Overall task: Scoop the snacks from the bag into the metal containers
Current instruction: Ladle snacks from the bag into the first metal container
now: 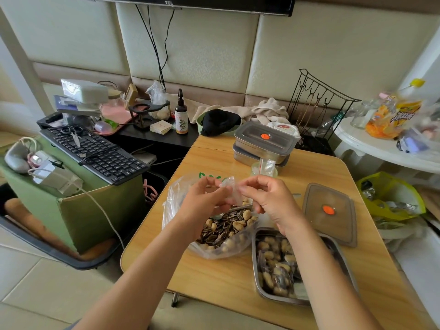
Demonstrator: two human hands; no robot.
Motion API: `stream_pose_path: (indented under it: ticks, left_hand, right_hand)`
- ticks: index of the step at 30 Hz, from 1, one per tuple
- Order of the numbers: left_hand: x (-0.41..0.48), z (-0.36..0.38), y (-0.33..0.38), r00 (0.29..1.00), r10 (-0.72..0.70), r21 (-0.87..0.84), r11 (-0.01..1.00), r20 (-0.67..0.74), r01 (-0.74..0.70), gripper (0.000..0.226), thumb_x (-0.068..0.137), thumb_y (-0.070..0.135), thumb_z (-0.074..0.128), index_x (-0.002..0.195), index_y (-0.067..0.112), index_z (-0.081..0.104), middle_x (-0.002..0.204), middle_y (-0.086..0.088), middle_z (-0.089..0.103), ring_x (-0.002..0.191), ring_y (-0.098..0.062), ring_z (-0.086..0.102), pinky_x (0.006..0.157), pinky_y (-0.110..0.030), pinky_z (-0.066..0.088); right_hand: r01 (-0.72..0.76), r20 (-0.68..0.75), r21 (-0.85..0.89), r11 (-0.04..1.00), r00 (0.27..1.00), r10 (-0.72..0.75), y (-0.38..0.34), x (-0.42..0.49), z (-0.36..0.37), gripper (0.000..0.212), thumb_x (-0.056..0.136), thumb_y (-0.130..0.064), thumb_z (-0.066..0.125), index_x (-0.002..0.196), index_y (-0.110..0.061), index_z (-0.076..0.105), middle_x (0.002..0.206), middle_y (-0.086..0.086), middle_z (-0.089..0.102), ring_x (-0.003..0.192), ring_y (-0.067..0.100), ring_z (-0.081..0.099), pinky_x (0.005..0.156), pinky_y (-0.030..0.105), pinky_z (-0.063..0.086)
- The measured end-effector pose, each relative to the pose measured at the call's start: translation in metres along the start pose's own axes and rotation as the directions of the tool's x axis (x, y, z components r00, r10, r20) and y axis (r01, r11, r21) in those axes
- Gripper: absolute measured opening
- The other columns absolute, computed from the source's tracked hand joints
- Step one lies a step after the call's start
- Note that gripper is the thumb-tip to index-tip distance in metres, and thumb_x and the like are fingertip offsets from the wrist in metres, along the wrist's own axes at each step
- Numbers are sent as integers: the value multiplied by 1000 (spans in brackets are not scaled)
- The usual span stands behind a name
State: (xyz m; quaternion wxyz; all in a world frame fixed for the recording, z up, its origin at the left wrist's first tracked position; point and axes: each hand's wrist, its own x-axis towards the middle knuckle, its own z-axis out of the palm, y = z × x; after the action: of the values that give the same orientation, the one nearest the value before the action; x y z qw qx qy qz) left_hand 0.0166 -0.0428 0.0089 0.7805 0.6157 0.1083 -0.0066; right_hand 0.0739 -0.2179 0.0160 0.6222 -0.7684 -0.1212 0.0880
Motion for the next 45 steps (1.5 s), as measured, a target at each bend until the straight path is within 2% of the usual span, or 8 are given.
stream_pose_path:
  ticks: [3, 7, 18, 22, 25, 30, 36, 45]
  left_hand:
    - [-1, -1, 4, 998, 7, 94, 995, 56, -12, 31, 95, 14, 72, 124, 23, 66, 86, -6, 67, 78, -16, 69, 86, -35, 61]
    - [-4, -2, 7, 992, -22, 316, 949, 121, -17, 12, 93, 22, 75, 99, 12, 71, 84, -9, 57, 79, -18, 58, 79, -30, 52]
    - [-2, -5, 3, 994, -84, 27, 996, -62, 86, 27, 90, 1, 74, 114, -8, 65, 103, -24, 74, 81, -24, 76, 74, -27, 64]
    - [-2, -3, 3, 988, -10, 49, 999, -157, 18, 34, 86, 3, 80, 116, 2, 63, 95, -20, 76, 79, -28, 78, 67, -25, 63]
    - [-2, -1, 2, 982, 46, 108, 994, -183, -26, 33, 86, 6, 80, 114, 2, 63, 86, -17, 78, 79, -30, 78, 68, -30, 64]
    - [-3, 3, 2, 978, 51, 94, 995, -201, -33, 28, 91, 14, 77, 113, 3, 64, 85, -14, 78, 76, -26, 78, 63, -25, 61]
    - [-2, 3, 7, 991, -55, -29, 998, -119, 52, 27, 98, 1, 64, 124, 3, 57, 93, -19, 78, 83, -29, 79, 68, -28, 63]
    - [0, 3, -4, 994, -25, 104, 994, -106, 36, 10, 95, 1, 68, 104, -3, 68, 100, -25, 75, 90, -32, 77, 79, -33, 64]
  right_hand:
    - [28, -71, -10, 1000, 997, -29, -1, 1, 1, 5, 96, -12, 71, 99, -14, 74, 93, 12, 74, 48, 10, 45, 49, 20, 42]
    - [-54, -59, 60, 997, 997, 57, -1, 2, -3, 6, 99, -10, 64, 100, -9, 70, 80, 7, 65, 47, 10, 45, 46, 19, 40]
    - [-137, -153, 0, 991, 979, 136, 3, 4, -4, 12, 99, -13, 65, 111, -13, 64, 99, 4, 74, 56, 10, 55, 56, 22, 50]
    - [100, -290, -413, 905, 928, -235, 0, -2, 1, 23, 92, -19, 74, 110, -25, 61, 105, -11, 61, 78, 5, 58, 68, 11, 45]
    - [339, -128, -465, 818, 888, -441, -7, -7, 12, 9, 93, -13, 70, 96, -20, 67, 95, -11, 65, 69, 10, 56, 63, 14, 46]
    - [283, 119, -361, 888, 959, -258, 0, -11, 21, 18, 91, -31, 79, 104, -25, 69, 93, -11, 70, 82, 9, 64, 70, 19, 54]
    - [254, 95, -464, 849, 967, -237, 8, -5, 14, 16, 89, -22, 81, 102, -23, 71, 91, -13, 72, 79, 5, 65, 69, 17, 53]
    - [73, -56, -397, 915, 993, -103, 14, 0, 12, 9, 93, -21, 71, 86, -24, 76, 78, -7, 75, 76, 9, 71, 70, 25, 57]
